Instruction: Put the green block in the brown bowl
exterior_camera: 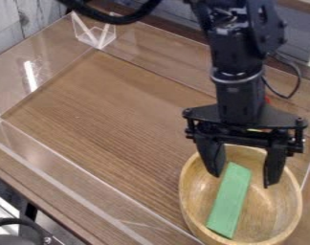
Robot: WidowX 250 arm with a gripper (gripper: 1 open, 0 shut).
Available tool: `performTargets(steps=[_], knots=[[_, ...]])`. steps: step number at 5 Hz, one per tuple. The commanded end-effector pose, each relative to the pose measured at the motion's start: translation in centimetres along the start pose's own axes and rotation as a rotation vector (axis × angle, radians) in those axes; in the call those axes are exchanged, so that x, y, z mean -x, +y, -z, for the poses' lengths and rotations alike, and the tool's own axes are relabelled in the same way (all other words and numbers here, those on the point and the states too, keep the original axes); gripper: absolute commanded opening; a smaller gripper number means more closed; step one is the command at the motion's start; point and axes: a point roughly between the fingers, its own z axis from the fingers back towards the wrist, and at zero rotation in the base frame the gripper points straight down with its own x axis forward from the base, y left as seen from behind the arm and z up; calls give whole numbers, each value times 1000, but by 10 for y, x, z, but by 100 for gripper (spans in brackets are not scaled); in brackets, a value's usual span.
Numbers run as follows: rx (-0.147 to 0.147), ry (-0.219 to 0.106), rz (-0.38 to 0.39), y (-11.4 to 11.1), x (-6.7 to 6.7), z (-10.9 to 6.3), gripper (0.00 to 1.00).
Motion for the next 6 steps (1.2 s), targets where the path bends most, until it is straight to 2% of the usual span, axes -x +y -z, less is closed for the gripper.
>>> performTargets(steps=[1, 3, 5, 6], knots=[[24, -53, -19, -14, -4, -11, 100], [22, -11, 70, -19, -16, -8, 100], [18, 18, 114, -19, -12, 7, 100], [21, 13, 87, -14, -7, 10, 100]])
